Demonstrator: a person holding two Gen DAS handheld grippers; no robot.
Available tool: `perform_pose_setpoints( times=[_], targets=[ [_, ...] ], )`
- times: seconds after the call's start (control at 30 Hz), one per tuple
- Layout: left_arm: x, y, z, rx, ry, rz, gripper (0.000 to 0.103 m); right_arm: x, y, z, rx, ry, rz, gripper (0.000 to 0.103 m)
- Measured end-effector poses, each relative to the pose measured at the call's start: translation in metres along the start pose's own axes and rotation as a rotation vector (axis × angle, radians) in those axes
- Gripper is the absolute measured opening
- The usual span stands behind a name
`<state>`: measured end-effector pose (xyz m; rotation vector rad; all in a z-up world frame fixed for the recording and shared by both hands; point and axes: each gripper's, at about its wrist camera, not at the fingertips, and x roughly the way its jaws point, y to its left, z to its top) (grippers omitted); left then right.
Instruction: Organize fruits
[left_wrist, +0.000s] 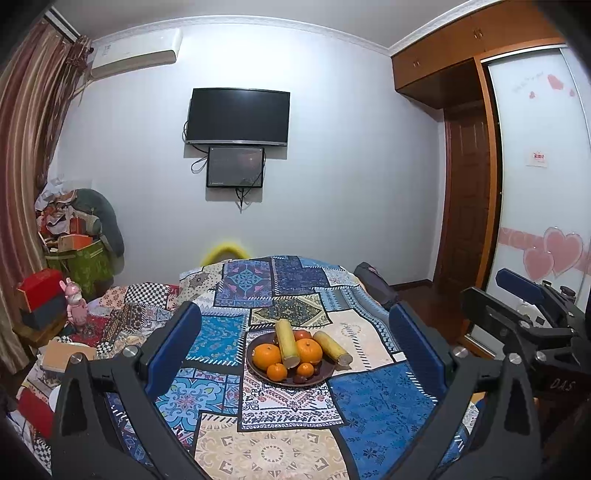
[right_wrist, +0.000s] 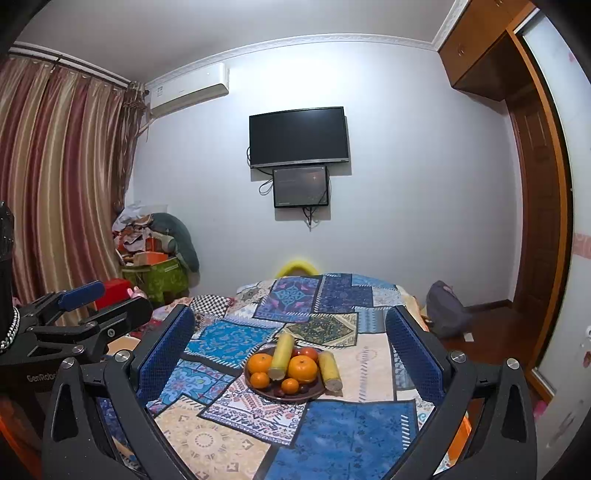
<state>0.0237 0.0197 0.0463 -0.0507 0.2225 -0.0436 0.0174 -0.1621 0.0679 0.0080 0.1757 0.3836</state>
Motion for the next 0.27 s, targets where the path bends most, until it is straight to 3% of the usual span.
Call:
perform_pose_setpoints(
  times=[0.27],
  targets=[
    [0.0027, 0.0027, -0.0004, -0.012, 0.013, 0.006, 0.103, 0.0008, -0.0022, -0.0006, 0.010, 0.005, 0.002, 0.103]
  ],
)
